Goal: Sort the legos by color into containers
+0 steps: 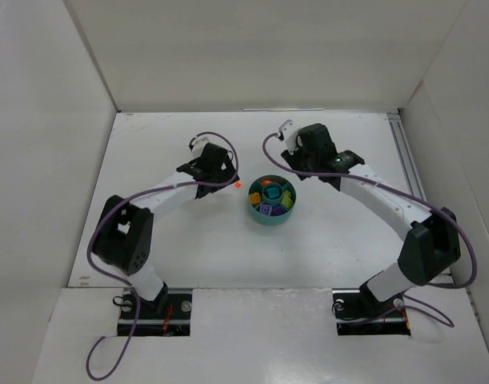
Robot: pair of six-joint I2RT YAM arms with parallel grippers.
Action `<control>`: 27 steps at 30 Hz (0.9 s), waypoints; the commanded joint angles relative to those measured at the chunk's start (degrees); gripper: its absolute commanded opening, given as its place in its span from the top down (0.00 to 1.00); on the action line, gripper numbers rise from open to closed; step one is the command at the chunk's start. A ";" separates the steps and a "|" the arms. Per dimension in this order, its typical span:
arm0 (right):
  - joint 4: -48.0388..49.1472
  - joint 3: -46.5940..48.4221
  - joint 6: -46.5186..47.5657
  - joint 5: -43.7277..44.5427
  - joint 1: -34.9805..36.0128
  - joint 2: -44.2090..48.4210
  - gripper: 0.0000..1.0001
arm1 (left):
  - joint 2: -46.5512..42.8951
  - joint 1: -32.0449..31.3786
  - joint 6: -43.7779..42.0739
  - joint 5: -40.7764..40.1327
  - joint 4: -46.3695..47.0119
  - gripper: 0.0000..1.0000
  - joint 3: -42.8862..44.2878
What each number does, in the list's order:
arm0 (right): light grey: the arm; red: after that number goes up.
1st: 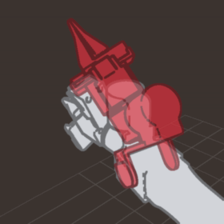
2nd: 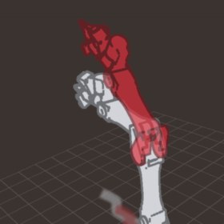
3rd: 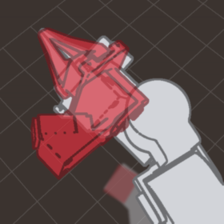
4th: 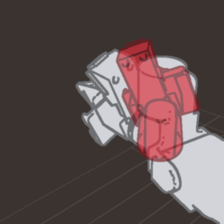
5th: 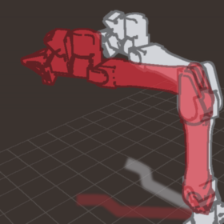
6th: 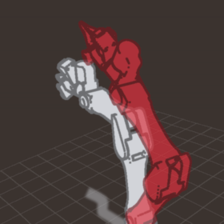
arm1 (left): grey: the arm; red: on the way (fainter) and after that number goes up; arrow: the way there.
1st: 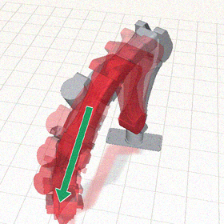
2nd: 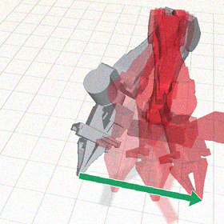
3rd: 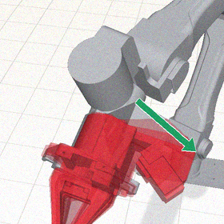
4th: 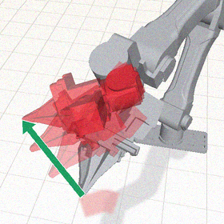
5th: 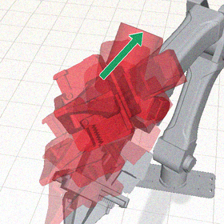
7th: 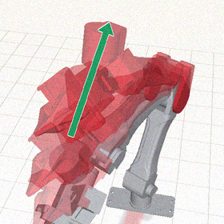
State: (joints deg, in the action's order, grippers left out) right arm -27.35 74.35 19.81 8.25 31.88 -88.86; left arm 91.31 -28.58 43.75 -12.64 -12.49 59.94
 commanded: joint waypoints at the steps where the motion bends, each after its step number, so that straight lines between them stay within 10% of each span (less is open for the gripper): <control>1: 0.20 -2.01 -1.88 1.60 -4.44 3.43 0.56 | 6.22 -2.00 -4.62 -0.45 0.28 0.13 7.01; 27: 1.34 -10.53 -1.36 -2.71 -16.06 6.86 0.56 | 23.21 -5.44 -2.09 -1.15 -10.80 0.64 22.41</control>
State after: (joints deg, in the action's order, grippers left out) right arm -28.05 64.20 18.63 6.96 16.43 -83.88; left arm 114.59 -33.71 41.04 -12.64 -20.62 80.40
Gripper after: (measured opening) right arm 0.437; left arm 0.369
